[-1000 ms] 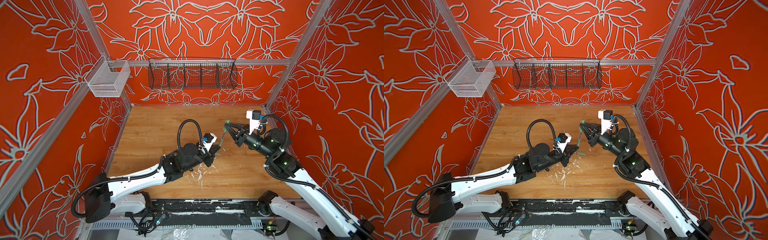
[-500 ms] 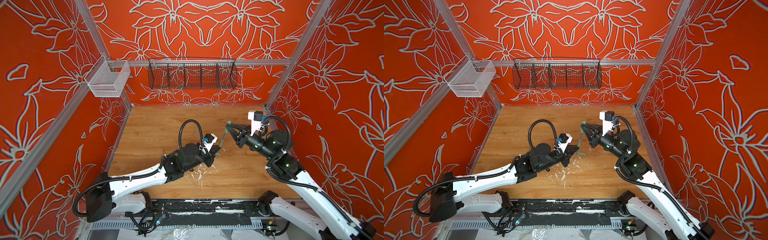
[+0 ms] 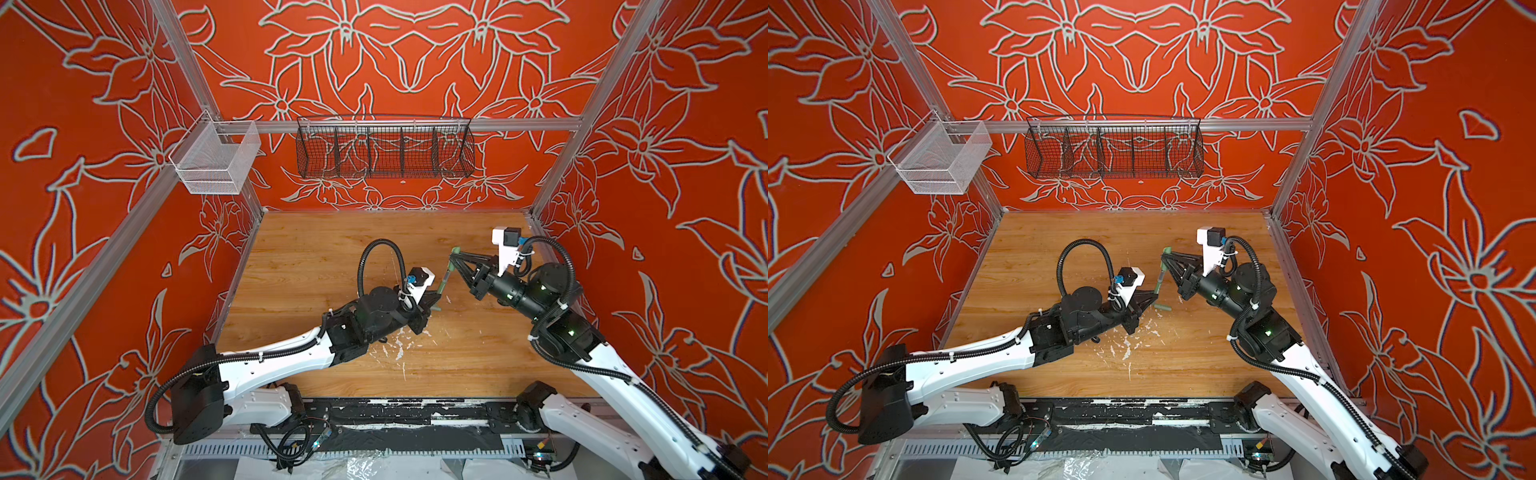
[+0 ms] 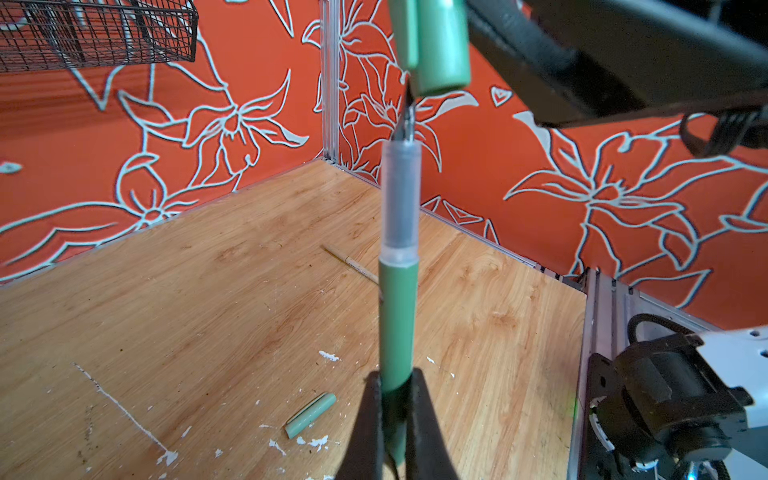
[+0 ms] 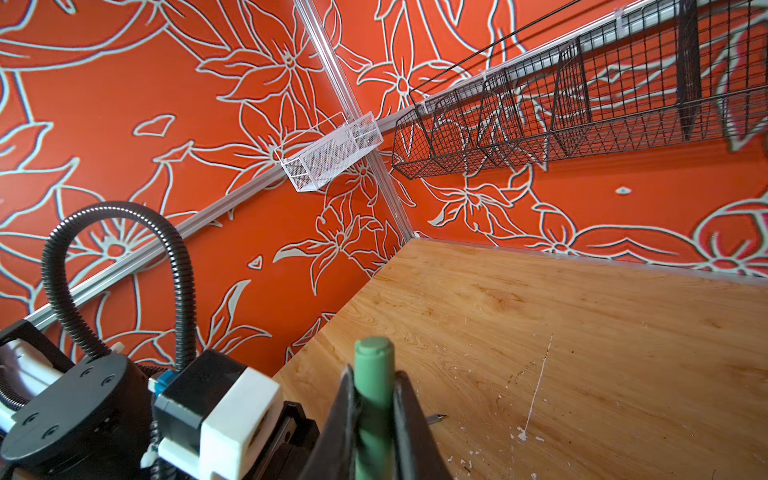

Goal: Insert the pens into the pen caps

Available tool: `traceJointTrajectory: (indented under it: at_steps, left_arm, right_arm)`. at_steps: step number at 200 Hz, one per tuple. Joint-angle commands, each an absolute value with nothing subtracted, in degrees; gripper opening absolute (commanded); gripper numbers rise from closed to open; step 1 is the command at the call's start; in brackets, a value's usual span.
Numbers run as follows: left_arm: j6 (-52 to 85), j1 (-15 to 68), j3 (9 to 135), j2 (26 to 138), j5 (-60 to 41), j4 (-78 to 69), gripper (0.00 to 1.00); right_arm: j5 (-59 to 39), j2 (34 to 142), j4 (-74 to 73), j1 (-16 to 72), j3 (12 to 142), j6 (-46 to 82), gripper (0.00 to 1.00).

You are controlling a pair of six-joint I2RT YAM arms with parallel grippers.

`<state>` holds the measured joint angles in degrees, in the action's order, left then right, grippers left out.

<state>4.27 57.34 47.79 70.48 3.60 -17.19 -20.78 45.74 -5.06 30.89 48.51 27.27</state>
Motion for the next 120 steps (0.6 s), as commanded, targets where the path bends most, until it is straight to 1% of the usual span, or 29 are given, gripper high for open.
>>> traceJointTrajectory:
  at_steps: [1, 46, 74, 120]
  left_arm:
    - [3.6, 57.5, 48.8, 70.5, 3.5, -18.3, 0.00]
    - [3.8, 57.5, 48.8, 70.4, 3.3, -18.1, 0.00]
    - [3.7, 57.5, 49.0, 70.5, 3.2, -18.0, 0.00]
    - [3.8, 57.5, 49.4, 71.0, 2.6, -17.5, 0.00]
  right_arm:
    - [-19.5, 44.7, -4.9, 31.2, 47.4, 27.8, 0.00]
    - [-19.0, 44.3, -4.9, 31.2, 46.9, 27.5, 0.00]
    - [-17.9, 43.9, -8.0, 31.2, 46.1, 28.1, 0.00]
    - [-16.4, 44.4, -9.7, 31.2, 48.1, 27.0, 0.00]
